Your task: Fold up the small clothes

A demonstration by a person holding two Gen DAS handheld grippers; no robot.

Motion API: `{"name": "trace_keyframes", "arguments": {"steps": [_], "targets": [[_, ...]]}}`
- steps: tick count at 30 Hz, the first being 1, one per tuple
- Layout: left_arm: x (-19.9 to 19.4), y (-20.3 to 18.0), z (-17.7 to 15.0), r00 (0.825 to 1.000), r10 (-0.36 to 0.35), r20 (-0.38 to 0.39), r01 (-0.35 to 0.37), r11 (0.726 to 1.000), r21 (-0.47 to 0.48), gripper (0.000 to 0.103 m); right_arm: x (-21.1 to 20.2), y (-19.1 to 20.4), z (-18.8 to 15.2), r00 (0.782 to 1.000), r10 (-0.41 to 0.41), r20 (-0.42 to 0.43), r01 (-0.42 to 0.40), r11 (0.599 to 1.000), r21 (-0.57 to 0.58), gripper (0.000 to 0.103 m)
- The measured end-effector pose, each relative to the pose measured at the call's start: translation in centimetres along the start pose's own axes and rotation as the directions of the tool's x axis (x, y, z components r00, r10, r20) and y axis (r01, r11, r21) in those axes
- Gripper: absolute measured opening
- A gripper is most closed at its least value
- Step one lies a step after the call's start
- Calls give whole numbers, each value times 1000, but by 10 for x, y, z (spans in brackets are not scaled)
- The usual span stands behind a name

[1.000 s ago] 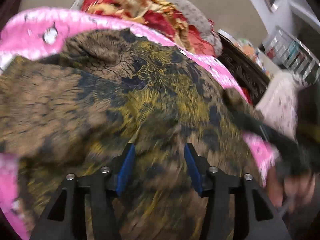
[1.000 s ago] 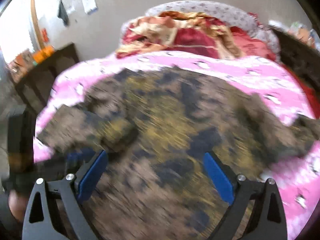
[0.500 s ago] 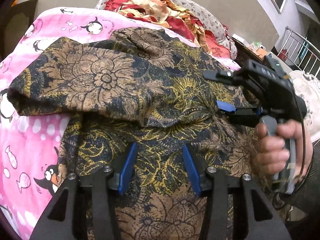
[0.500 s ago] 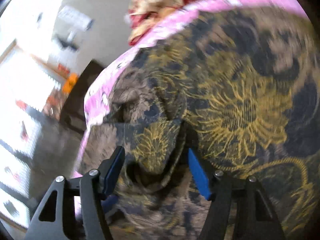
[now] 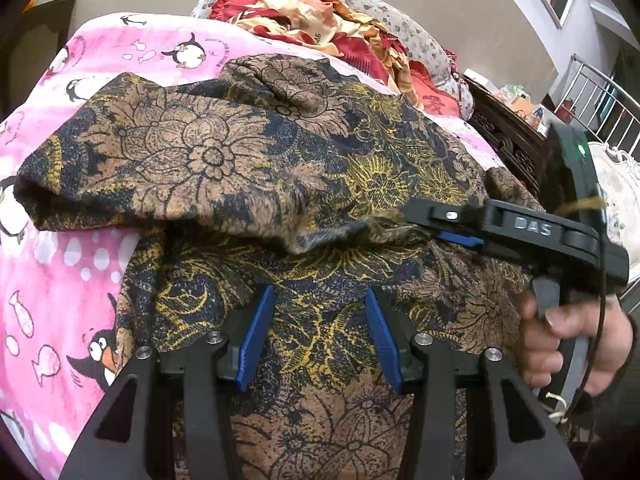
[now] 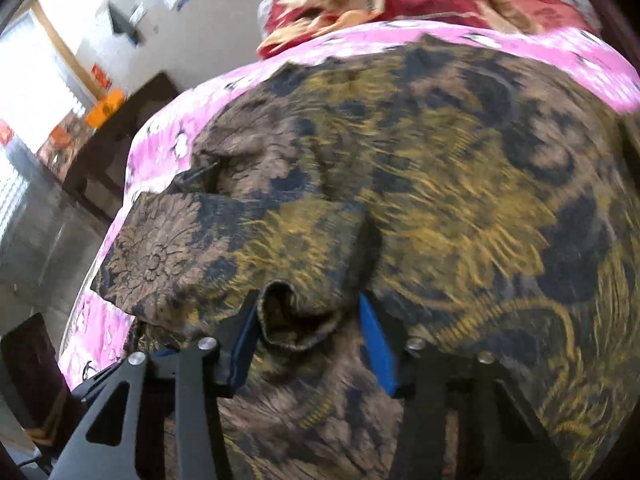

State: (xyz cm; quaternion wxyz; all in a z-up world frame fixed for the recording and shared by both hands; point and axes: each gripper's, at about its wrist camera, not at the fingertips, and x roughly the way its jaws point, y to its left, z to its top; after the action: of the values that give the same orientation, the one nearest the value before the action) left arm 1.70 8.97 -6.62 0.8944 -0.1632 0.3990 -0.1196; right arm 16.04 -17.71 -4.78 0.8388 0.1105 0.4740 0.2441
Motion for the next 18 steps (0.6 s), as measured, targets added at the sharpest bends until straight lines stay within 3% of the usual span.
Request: {"name": "trace_keyframes", "arguments": {"steps": [2,6,12,14,15,16,18], "targets": [[0,0,0,1000,1,0,-1,1000,0,28,-7,-12,-7,999,20,42,-22,998,56,48],[0,0,0,1000,0,0,0,1000,-1,28,-17,-24,-13,994,81,76,-90,987,134,59],[0,0,0,1000,-7,0,7,1000,-7,28,17,-7,1,986,144,83,-154,979,131,61],[-1,1,0,1000,-11,1,11,1000,-11,28,36,9,7,982,170,85,-180,975,129,40],[-1,0,0,1000,-11,1,11,1000,-11,28,36,13,8,981,178,79,-187,976,116,19],[-1,0,0,1000,-11,0,11,1000,-11,28,38,17,10,985,158,66,-164,982,95,12],[0,0,0,1000,-11,0,11,1000,-12,28,36,24,12,989,128,74,-132,990,54,8]]}}
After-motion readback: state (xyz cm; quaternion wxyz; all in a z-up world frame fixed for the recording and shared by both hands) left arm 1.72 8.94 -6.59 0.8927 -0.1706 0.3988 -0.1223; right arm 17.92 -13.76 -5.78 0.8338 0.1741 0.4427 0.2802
